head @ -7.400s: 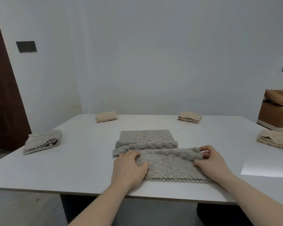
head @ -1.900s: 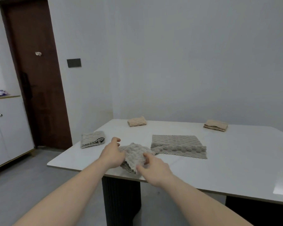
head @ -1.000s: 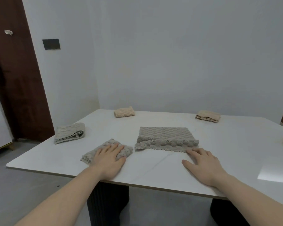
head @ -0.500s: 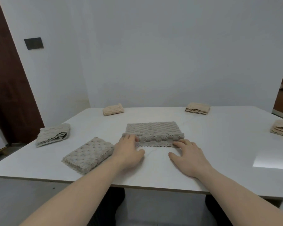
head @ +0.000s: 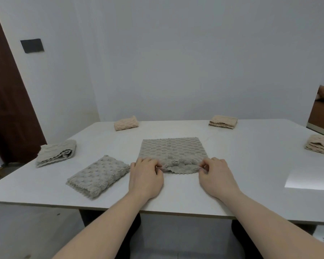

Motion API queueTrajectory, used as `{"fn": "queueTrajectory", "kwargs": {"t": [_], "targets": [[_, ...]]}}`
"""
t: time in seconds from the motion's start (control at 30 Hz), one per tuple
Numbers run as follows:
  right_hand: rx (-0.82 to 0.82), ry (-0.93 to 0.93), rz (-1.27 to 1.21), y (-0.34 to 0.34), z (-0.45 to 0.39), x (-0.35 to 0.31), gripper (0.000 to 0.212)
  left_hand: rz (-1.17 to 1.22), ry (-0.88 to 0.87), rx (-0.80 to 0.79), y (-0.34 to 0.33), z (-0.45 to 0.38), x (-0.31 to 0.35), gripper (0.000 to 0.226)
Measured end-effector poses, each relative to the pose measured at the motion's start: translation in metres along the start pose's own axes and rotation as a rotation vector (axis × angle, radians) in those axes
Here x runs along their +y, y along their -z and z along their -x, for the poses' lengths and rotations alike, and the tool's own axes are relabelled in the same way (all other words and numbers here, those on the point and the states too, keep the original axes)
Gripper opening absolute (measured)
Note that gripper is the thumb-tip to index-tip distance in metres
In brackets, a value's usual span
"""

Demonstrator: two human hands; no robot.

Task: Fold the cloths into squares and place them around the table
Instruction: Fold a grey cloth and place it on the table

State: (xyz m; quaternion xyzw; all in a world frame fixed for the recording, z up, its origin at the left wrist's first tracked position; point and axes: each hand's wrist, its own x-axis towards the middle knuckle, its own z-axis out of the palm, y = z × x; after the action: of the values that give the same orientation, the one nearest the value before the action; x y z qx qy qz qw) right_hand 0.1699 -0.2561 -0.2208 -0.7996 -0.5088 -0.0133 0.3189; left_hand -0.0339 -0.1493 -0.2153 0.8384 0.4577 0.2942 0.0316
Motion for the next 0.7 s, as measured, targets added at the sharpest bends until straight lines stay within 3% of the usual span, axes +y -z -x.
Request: {"fn": "queueTrajectory", "kwargs": {"t": [0.13,0.27,0.5,0.6,0.7], "targets": [[0.090,0.026,-0.027,-0.001,0.003,-0.001,0.009,0.042,-0.093,0.154,0.000,0.003,0.000,0.010],[0.137,0.012,-0.095,0.001,0.005,-0.005,0.011,0.103,-0.122,0.212,0.005,0.006,0.004,0.015],[0.189,-0.005,-0.077,0.009,0.012,-0.009,0.029,0.209,-0.109,0.078,0.006,0.006,0.004,0.006],[0.153,-0.026,-0.043,0.011,0.012,-0.008,0.027,0.224,-0.125,-0.024,0.006,0.005,0.001,0.008],[0.090,-0.014,-0.047,0.011,0.011,-0.008,0.025,0.251,-0.107,-0.024,0.004,0.005,0.000,0.006]]}}
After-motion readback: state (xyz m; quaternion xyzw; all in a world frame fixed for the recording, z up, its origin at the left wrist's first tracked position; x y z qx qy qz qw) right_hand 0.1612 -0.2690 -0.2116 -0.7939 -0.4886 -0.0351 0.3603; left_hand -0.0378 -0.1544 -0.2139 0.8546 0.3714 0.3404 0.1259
